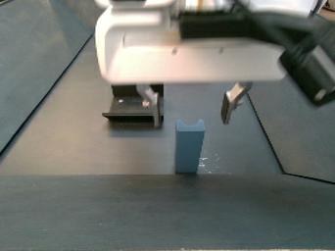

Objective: Pick up the arch object. Move up. Rotate the arch object. Move to above the board. Insert the arch object.
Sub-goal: Pick up the arch object.

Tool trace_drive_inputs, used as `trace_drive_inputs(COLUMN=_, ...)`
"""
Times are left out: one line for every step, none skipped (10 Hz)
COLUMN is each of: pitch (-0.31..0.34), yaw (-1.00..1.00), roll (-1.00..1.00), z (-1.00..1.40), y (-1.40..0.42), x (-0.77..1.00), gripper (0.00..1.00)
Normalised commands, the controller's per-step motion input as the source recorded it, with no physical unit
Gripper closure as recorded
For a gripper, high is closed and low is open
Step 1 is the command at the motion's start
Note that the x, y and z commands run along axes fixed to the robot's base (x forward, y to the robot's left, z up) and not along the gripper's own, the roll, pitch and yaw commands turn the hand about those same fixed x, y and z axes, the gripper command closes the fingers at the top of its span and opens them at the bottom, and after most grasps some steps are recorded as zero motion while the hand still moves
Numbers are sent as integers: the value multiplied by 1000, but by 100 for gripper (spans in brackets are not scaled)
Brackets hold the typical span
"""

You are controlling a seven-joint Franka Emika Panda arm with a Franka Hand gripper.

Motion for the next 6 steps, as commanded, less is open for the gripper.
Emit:
trace_drive_inputs(pitch=-193, yaw=0, roll=-193, z=-486, y=103, x=-71, gripper=0)
trace_drive_inputs(pitch=-217, yaw=0, roll=-169, z=-503, y=77, x=-120, gripper=0)
trace_drive_inputs(pitch=-211, yaw=0, roll=-136, z=-494, y=60, x=-103, gripper=0)
trace_drive_inputs(pitch=-180, yaw=0, roll=-134, z=-349, y=23, x=-17, gripper=0)
trace_drive_inputs(pitch=-121, yaw=0, roll=-111, z=-209, y=0, x=0, gripper=0)
trace_drive_inputs(pitch=0, yaw=-6, roll=-10, z=0, y=0, x=0, gripper=0)
